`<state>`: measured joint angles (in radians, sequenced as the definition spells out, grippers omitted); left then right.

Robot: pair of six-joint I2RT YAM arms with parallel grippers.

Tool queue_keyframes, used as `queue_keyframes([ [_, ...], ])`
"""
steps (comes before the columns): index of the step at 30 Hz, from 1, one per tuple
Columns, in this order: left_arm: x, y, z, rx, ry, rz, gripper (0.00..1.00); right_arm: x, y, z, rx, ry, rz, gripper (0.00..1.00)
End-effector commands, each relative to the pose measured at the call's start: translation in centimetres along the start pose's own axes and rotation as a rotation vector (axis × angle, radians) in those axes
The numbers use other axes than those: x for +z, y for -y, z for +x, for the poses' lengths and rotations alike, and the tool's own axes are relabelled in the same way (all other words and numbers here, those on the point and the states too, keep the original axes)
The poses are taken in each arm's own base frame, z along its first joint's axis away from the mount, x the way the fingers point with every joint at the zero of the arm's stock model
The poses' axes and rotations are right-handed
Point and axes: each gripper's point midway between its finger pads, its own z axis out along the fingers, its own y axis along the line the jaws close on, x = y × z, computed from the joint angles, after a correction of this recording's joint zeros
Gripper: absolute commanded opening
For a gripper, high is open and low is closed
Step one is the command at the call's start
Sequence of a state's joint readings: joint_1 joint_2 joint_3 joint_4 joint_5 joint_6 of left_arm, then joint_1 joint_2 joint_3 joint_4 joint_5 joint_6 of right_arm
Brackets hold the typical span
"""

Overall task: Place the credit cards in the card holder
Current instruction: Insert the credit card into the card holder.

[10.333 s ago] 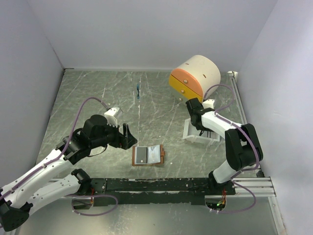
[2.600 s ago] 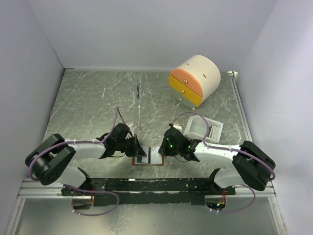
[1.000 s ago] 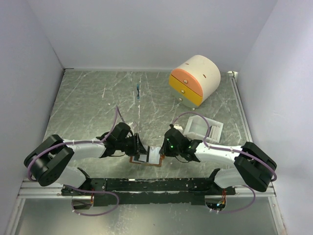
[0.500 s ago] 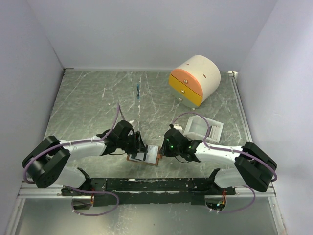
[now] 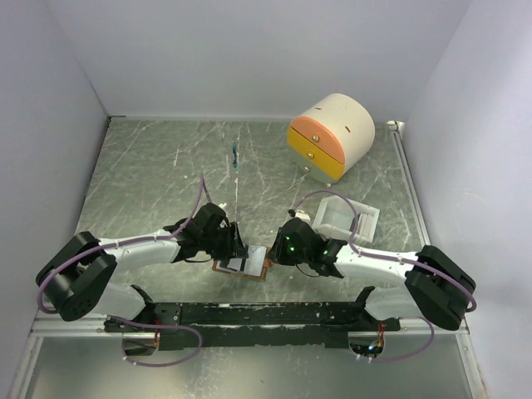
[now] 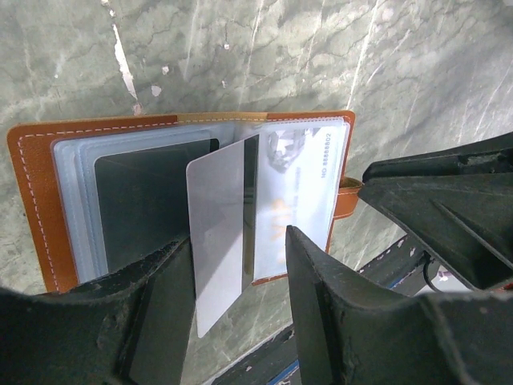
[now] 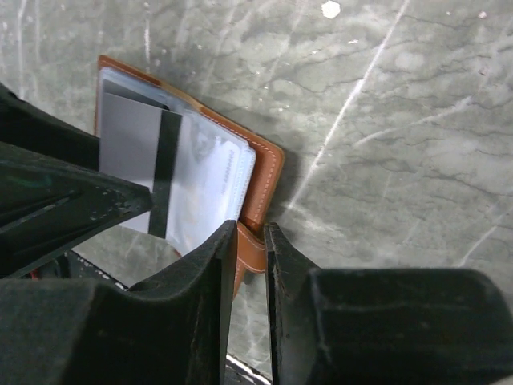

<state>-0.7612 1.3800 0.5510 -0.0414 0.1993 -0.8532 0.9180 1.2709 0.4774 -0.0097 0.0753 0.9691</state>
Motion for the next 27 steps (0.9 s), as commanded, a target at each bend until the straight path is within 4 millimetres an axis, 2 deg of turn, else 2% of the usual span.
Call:
queue_keyframes([
  [1,0.0,-2.2,0.4,0.025,-0.006,-0.099,0.57,-0.2,-1.7,-0.8,0.013,0.035,-0.056,0.23],
  [6,0.1,-2.3,0.4,0.029,-0.009,-0.106,0.57,0.2,-2.0,-1.2,-0.007,0.035,-0.029,0.29],
  [13,0.0,-2.2,0.4,0.035,-0.008,-0.1,0.58,1.5,-1.7,-1.0,-0.044,0.011,0.019,0.29],
  [19,-0.3,-2.2,0.0,0.047,-0.001,-0.125,0.58,2.4,0.7,0.0,-0.068,-0.028,0.129,0.27],
  [23,-0.9,-1.6,-0.9,0.058,0.025,-0.123,0.59,2.6,1.4,0.8,-0.066,-0.041,0.14,0.26],
  [27,-1.1,-2.0,-1.0,0.053,0.03,-0.154,0.6,2.6,1.5,1.1,-0.064,-0.045,0.138,0.25],
])
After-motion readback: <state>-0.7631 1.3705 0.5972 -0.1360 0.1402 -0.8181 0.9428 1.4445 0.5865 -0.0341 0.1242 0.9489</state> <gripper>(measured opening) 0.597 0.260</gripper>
